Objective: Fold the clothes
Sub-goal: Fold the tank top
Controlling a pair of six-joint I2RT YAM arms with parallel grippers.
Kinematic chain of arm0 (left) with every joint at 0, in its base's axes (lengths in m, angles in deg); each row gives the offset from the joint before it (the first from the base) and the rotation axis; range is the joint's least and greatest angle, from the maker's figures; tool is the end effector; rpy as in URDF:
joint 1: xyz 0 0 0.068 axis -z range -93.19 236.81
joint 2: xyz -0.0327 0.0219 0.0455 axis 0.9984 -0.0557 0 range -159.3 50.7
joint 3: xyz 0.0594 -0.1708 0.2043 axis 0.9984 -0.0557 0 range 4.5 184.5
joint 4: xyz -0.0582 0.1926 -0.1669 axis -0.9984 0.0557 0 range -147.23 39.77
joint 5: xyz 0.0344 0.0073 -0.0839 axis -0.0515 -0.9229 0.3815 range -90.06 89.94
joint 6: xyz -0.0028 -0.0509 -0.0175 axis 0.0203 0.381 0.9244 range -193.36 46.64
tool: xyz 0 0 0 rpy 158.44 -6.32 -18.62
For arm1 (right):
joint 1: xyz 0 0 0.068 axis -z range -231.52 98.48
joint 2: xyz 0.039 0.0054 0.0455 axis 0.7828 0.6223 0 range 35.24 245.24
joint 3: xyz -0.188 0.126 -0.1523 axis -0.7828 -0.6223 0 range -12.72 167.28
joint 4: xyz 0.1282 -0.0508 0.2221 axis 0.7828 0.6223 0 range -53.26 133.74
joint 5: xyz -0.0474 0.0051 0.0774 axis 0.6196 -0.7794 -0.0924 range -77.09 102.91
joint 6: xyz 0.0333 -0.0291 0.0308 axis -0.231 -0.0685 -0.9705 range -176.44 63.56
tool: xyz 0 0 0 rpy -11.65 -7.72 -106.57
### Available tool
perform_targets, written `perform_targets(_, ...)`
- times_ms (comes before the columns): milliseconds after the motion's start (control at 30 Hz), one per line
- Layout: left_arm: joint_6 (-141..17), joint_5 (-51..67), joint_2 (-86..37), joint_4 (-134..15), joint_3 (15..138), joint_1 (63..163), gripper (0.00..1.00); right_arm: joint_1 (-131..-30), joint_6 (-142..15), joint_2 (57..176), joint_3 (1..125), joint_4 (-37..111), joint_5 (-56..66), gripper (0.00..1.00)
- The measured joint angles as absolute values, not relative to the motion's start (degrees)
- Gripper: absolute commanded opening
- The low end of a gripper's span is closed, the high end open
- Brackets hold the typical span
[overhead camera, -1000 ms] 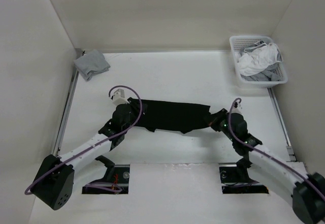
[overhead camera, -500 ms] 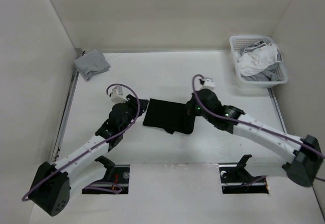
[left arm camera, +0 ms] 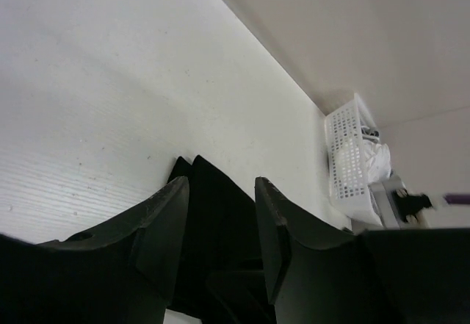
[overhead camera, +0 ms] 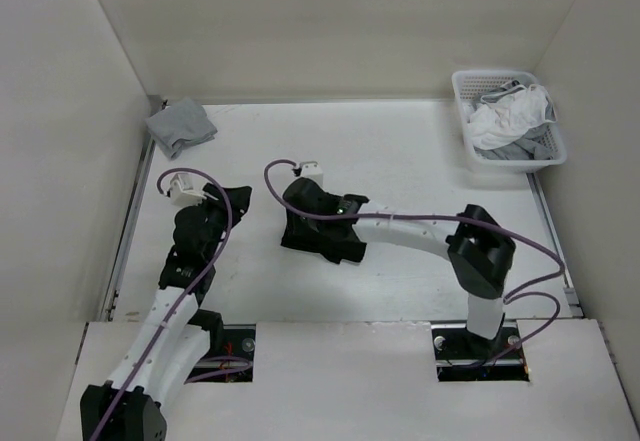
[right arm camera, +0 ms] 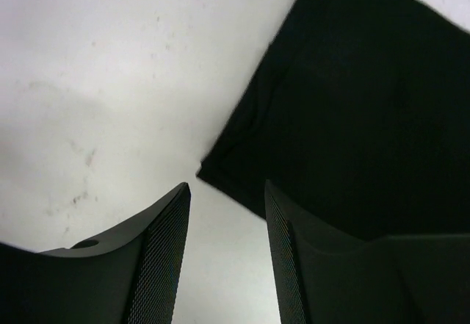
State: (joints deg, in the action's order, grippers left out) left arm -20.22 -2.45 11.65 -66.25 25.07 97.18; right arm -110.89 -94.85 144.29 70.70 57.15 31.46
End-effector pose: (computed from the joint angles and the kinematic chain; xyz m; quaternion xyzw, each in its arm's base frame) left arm 0.1719 -0.0300 0.2411 -0.2907 0.7054 -0.3266 0.5579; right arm 0.2277 0.3624 0.2336 -0.1072 0.9109 0.1801 0.3554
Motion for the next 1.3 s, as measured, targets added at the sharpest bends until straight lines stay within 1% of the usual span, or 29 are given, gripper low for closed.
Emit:
perform_targets(67, -20.17, -1.49, 11.39, -65.90, 25.07, 96.39, 0.42, -111.55, -95.09, 139.61, 65.22, 55.29, 31.13, 0.47)
perform_targets(133, -20.17, -0.79, 10.49, -65.96, 25.07, 96.52, 0.42, -111.66, -95.23, 131.46, 57.54, 53.04, 31.15, 0.38)
perform_targets(200, -20.28, -0.59, 8.61, -65.98, 25.07, 97.24, 0.43, -111.02, -95.09, 120.27, 48.74, 49.98, 31.57, 0.21)
perform_targets(267, -20.68, -0.72, 6.36, -66.01, 25.07, 98.66, 0.44, -108.86, -95.18, 108.12, 39.99, 45.69, 32.35, 0.07)
perform_targets(333, -21.66, -1.20, 3.85, -66.01, 25.07, 100.80, 0.45, -104.53, -95.53, 97.12, 31.73, 41.61, 33.44, 0.02)
perform_targets(400, -22.86, -2.03, 1.60, -65.96, 25.07, 102.86, 0.46, -99.09, -95.95, 88.62, 23.93, 38.42, 34.41, 0.01)
perform_targets(433, -23.58, -2.65, 0.44, -65.96, 25.14, 103.80, 0.46, -96.12, -96.19, 84.99, 19.86, 37.13, 34.65, 0.02)
perform_targets(467, -24.30, -3.21, -0.65, -65.92, 25.21, 104.59, 0.47, -93.56, -96.41, 82.13, 16.26, 36.10, 34.71, 0.06)
perform_targets(500, -24.94, -3.78, -1.57, -65.77, 25.29, 105.07, 0.48, -90.89, -96.80, 79.66, 12.61, 35.51, 34.89, 0.13)
perform_targets(567, -26.05, -5.05, -3.19, -65.29, 25.47, 105.61, 0.50, -86.28, -97.76, 76.32, 6.18, 33.50, 34.80, 0.35)
perform_targets(600, -26.60, -5.71, -3.76, -65.05, 25.47, 105.68, 0.50, -84.53, -98.15, 75.57, 3.58, 32.19, 34.78, 0.43)
perform_targets(633, -26.99, -6.23, -4.11, -64.74, 25.47, 105.70, 0.51, -83.02, -98.44, 74.98, 1.09, 30.79, 34.67, 0.49)
perform_targets(667, -27.41, -6.89, -4.44, -64.41, 25.47, 105.70, 0.51, -81.89, -98.61, 74.72, -0.79, 29.39, 34.45, 0.52)
perform_targets(767, -28.35, -8.63, -5.53, -63.80, 25.47, 105.61, 0.52, -78.78, -98.46, 75.40, -3.87, 25.52, 33.44, 0.54)
perform_targets(933, -29.44, -10.71, -8.09, -63.82, 25.47, 105.42, 0.51, -75.61, -98.55, 77.98, -4.27, 19.93, 32.90, 0.55)
perform_targets(1200, -30.10, -11.30, -10.90, -63.95, 25.64, 106.09, 0.49, -75.15, -98.66, 81.45, -4.27, 16.54, 31.81, 0.55)
perform_targets(1300, -30.49, -11.39, -10.93, -64.24, 26.15, 106.23, 0.50, -75.15, -98.66, 82.33, -4.27, 16.52, 31.57, 0.55)
